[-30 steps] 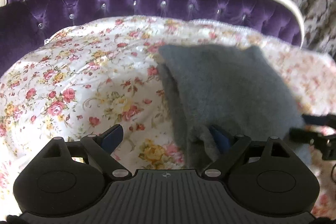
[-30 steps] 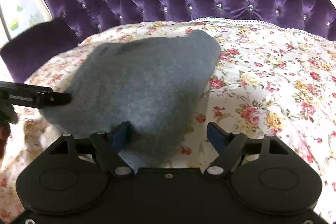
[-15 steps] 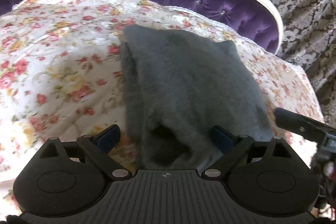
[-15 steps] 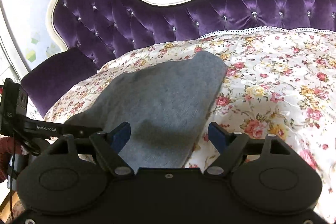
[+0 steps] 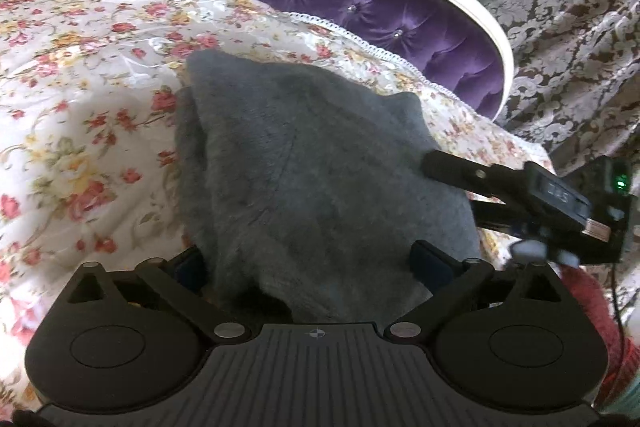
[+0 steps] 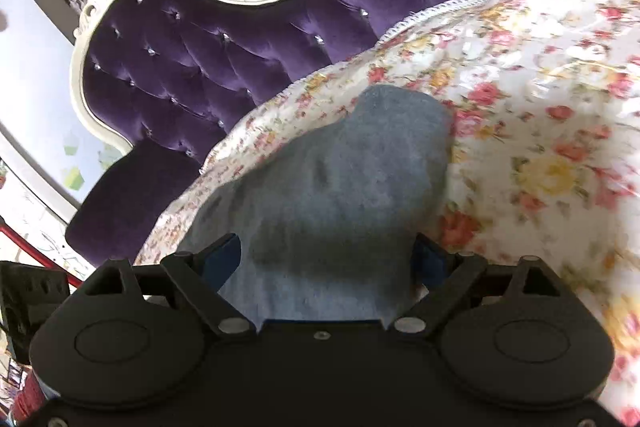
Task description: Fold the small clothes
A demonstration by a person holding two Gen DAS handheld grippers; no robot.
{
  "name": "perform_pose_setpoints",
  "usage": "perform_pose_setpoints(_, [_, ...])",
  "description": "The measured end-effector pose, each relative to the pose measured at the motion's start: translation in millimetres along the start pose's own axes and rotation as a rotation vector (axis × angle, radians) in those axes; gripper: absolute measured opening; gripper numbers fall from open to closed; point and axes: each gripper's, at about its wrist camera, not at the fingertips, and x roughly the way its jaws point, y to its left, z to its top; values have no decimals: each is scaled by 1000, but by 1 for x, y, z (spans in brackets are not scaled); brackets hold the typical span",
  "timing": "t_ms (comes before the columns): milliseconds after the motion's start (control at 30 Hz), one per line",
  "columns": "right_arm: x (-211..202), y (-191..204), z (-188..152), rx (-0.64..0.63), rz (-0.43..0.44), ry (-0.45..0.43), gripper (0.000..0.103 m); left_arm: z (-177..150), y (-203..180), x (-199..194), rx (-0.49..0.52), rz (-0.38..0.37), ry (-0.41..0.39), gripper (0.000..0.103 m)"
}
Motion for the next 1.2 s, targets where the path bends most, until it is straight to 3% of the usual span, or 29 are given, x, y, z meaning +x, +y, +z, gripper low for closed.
perform_pose_setpoints(167, [11,-8,9,57,72,-5,92,4,4,3,-36,-48,-3,99])
perform_pose_setpoints(233, [9,-13,11,84,93,-14,91,2,8,-1,-47,-60,-12,71])
perform_pose_setpoints(267, [7,-14,9,83,99,-13,87,0,11,-4,-59,-64,-13,45])
perform_pose_setpoints(367, [1,-13,4,50,78,-1,75,-4,25,-5,-148,-143,8,37])
perform_pose_setpoints(433, [-2,-12,1,40,72,3,59,-4,25,-6,-145,-151,3,35])
perform_pose_setpoints(467, [-2,-12,0,39,69,15,45,-4,23,-7,-139,-153,0,34])
perform_pose_setpoints(867, [-46,26,15,29,37,0,41,-2,-12,-40,-168,-255,-13,32])
perform_pose_setpoints(1033, [-86,38,4,23,33,-8,41,-25,-39,-68,-151,-286,-15,32])
perform_pose_setpoints(1200, [-131,44,-21,12,17,11,41,-70,-69,-101,-146,-322,6,32])
